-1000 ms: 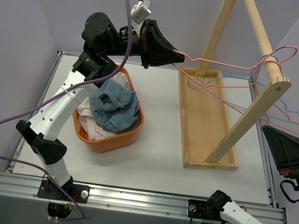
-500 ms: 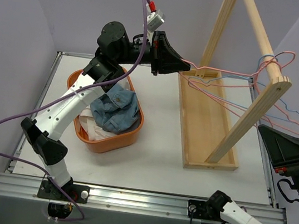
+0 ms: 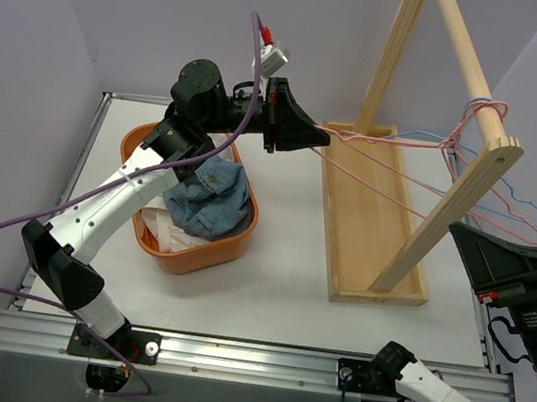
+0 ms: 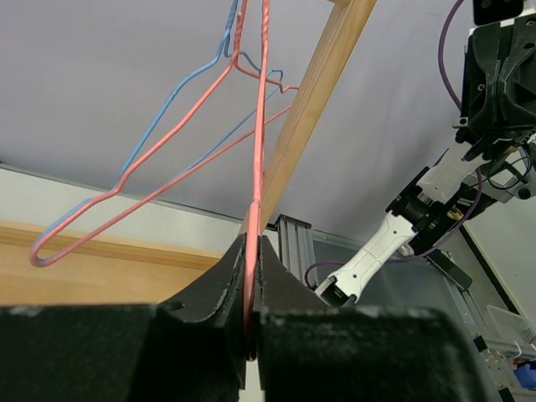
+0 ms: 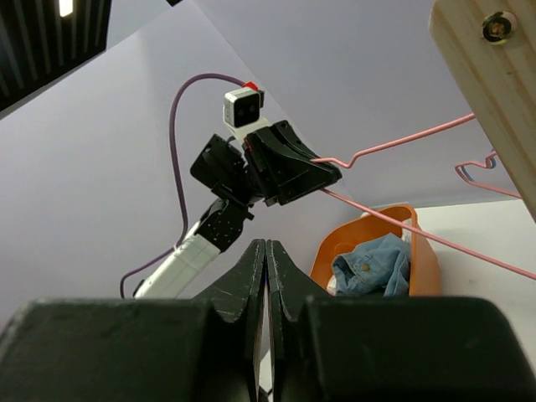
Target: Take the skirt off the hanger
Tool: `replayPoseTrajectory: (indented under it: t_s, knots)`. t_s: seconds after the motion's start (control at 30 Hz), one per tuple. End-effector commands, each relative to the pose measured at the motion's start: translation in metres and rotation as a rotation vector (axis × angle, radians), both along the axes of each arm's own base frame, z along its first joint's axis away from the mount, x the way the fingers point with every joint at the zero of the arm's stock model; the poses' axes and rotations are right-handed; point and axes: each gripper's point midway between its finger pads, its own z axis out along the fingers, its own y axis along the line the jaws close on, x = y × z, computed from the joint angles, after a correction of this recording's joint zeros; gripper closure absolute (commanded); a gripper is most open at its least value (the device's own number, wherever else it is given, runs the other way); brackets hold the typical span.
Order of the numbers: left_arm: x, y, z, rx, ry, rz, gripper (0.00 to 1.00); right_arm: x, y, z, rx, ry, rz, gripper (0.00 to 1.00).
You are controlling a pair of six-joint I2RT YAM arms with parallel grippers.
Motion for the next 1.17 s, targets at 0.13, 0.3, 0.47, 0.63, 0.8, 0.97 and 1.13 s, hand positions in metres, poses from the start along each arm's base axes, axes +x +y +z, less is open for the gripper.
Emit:
replayPoseTrajectory:
  t_s: [0.13,0.3,0.47,0.63,0.8,0.97,1.13]
  knots:
    - [-0.009,0.005,-0.022,0.044,0.062,0.014,0.66,0.04,0.013,-0.039,-0.125,0.127,-0.113,1.0]
    - [-0.01,0.009,-0.037,0.079,0.106,0.04,0.41,0.049,0.014,-0.061,-0.154,0.181,-0.15,1.0]
    - [-0.019,0.024,-0.058,0.115,0.165,0.103,0.06,0.063,0.024,-0.089,-0.218,0.26,-0.169,0.99]
    - [-0.031,0.055,-0.073,0.12,0.247,0.234,0.06,0.079,0.045,-0.136,-0.31,0.354,-0.159,0.22]
    - [-0.046,0.101,-0.109,0.093,0.429,0.422,0.06,0.09,0.062,-0.185,-0.383,0.455,-0.147,0.0]
    - [-0.071,0.127,-0.14,-0.022,0.564,0.451,0.06,0.09,0.064,-0.238,-0.377,0.521,-0.152,0.0]
    - [-0.104,0.132,-0.166,-0.136,0.603,0.302,0.06,0.08,0.072,-0.261,-0.258,0.446,-0.065,0.0]
